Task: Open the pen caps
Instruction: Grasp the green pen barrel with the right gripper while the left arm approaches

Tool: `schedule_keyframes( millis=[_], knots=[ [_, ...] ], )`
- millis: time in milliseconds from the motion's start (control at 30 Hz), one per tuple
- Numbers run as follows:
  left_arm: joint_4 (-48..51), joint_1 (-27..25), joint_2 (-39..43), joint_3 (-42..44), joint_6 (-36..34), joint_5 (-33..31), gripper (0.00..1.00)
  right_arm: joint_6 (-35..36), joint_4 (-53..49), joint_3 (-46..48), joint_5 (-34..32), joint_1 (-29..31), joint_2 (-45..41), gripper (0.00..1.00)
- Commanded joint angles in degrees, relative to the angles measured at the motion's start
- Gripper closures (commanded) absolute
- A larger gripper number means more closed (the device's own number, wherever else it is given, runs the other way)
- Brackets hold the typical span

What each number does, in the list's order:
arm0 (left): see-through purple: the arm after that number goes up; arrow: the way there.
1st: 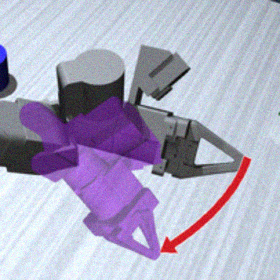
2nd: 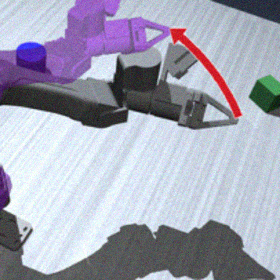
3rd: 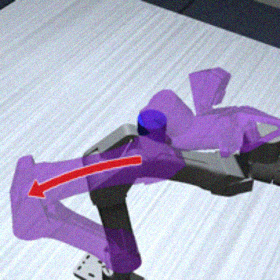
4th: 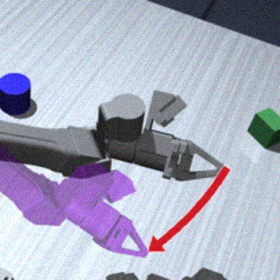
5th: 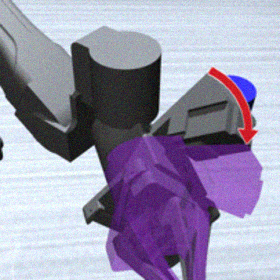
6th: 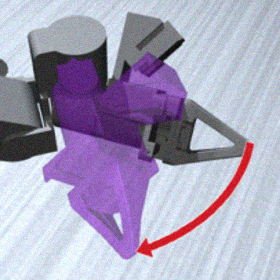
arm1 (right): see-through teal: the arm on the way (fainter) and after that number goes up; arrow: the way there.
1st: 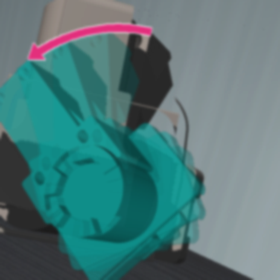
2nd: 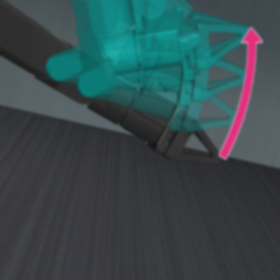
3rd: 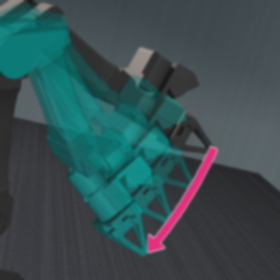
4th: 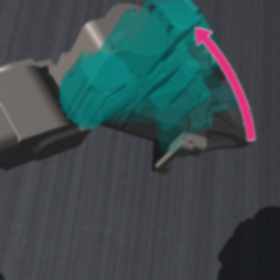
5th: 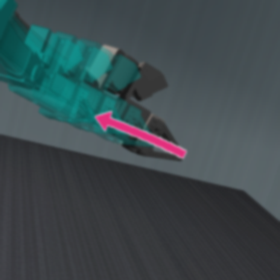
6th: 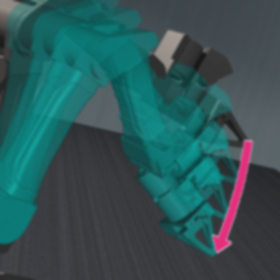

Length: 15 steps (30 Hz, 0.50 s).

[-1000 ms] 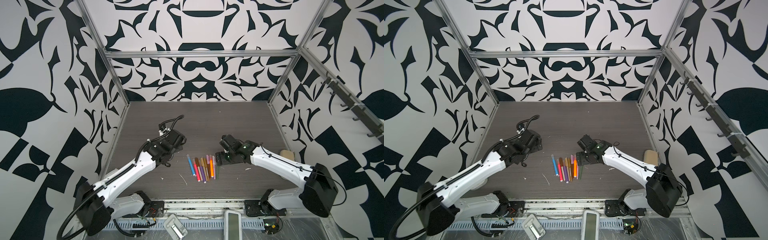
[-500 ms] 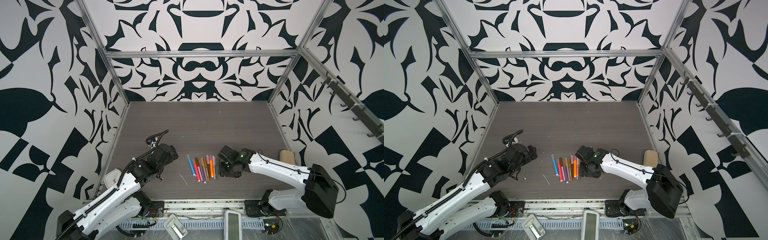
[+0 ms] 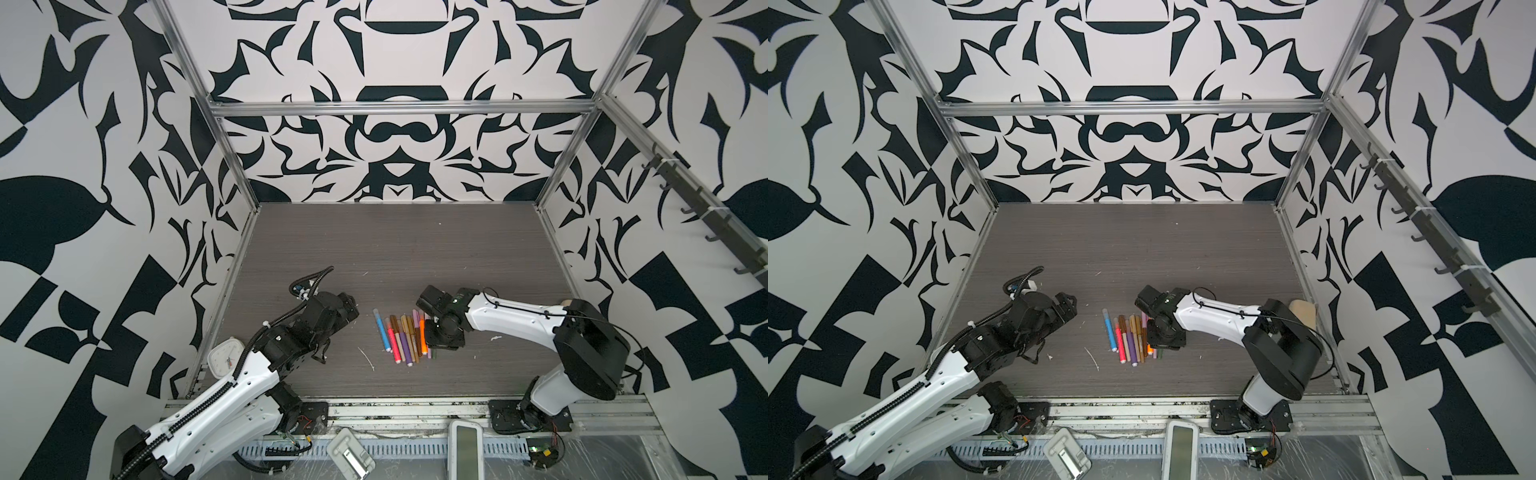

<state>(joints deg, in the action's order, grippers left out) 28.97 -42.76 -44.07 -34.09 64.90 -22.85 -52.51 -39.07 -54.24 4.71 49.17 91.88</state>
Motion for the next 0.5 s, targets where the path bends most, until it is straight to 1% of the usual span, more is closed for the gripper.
schedule_keyframes(
  millis=[0, 33, 100, 267, 467],
  knots=[
    [2.2, 0.0, 2.0, 1.5, 1.6, -0.4, 0.01, 0.0, -1.4, -2.4, -0.7, 0.2, 1.0, 0.7],
    [2.6, 0.0, 2.4, 1.5, 1.6, -0.8, 0.01, -0.3, -1.4, -2.6, -0.7, 0.2, 1.6, 0.7],
    [3.2, 0.0, 3.1, 1.6, 1.1, -1.4, 0.01, -0.8, -2.2, -3.1, -1.0, 0.2, 2.5, 0.78],
    [3.4, 0.0, 3.7, 1.3, -0.3, -2.3, 0.01, -1.5, -2.8, -3.4, -2.5, 0.2, 2.3, 0.8],
    [2.4, 0.0, 1.4, 0.0, -2.1, -1.9, 0.01, -1.5, -3.4, -2.6, -2.8, 0.3, 2.4, 0.8]
  ],
)
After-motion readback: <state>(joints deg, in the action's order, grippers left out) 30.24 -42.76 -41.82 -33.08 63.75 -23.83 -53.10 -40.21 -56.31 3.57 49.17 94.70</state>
